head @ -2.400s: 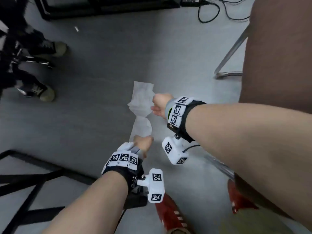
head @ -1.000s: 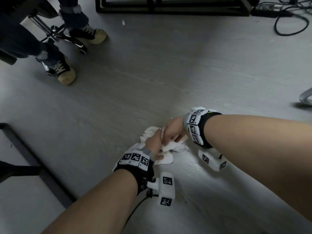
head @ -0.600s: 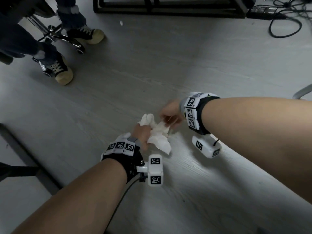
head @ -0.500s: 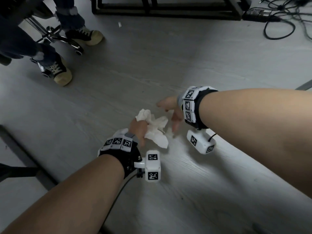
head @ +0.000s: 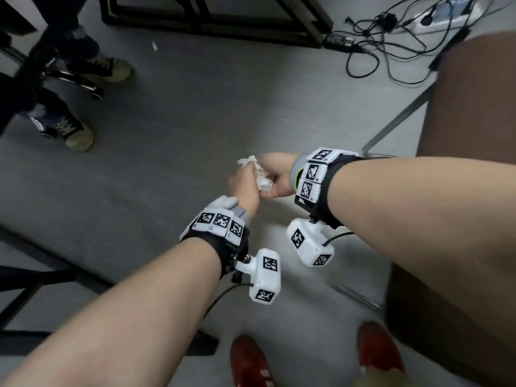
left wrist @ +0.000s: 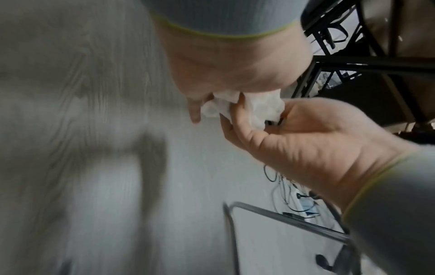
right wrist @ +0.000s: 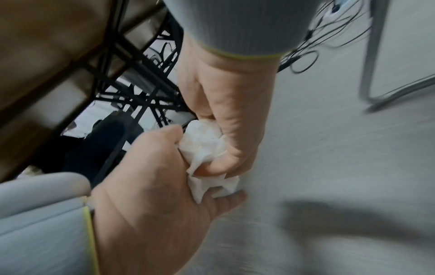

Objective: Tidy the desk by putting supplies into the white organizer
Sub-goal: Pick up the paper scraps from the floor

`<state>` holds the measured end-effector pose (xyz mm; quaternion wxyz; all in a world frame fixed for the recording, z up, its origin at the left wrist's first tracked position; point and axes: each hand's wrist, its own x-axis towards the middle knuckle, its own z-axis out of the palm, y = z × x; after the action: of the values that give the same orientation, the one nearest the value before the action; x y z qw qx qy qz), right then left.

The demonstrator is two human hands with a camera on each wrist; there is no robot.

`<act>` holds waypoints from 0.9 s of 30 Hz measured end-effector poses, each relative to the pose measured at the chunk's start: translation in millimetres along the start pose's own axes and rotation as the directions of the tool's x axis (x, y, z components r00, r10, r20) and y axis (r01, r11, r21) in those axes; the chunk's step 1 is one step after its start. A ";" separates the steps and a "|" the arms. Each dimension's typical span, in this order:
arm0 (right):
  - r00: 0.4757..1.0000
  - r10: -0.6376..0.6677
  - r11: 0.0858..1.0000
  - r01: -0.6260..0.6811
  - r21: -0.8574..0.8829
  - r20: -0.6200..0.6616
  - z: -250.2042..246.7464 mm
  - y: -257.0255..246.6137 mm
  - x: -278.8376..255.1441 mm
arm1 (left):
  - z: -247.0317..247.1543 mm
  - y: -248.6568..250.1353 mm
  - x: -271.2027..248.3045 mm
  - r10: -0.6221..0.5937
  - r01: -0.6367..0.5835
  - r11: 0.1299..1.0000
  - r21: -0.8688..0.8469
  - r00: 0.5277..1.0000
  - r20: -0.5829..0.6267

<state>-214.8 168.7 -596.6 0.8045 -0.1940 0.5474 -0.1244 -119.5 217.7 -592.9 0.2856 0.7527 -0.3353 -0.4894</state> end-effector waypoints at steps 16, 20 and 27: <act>0.972 -0.075 0.737 0.205 0.644 -0.224 -92.7 -13.5 -398.5 | 85.0 250.9 -287.1 0.275 -0.489 0.787 0.375 0.823 0.497; 0.952 -0.057 0.682 0.258 0.684 -0.302 -108.0 28.9 -449.5 | 102.9 258.7 -328.5 0.201 -0.603 0.681 0.416 0.700 0.686; 0.883 0.012 0.513 0.398 0.761 -0.469 -110.0 137.5 -518.5 | 139.3 238.4 -406.0 -0.043 -0.817 0.420 0.396 0.418 0.907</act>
<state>-510.3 486.2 -262.4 0.6406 0.1864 0.5512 -0.5011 -422.8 376.0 -240.7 -0.1686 0.3423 -0.8020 -0.4595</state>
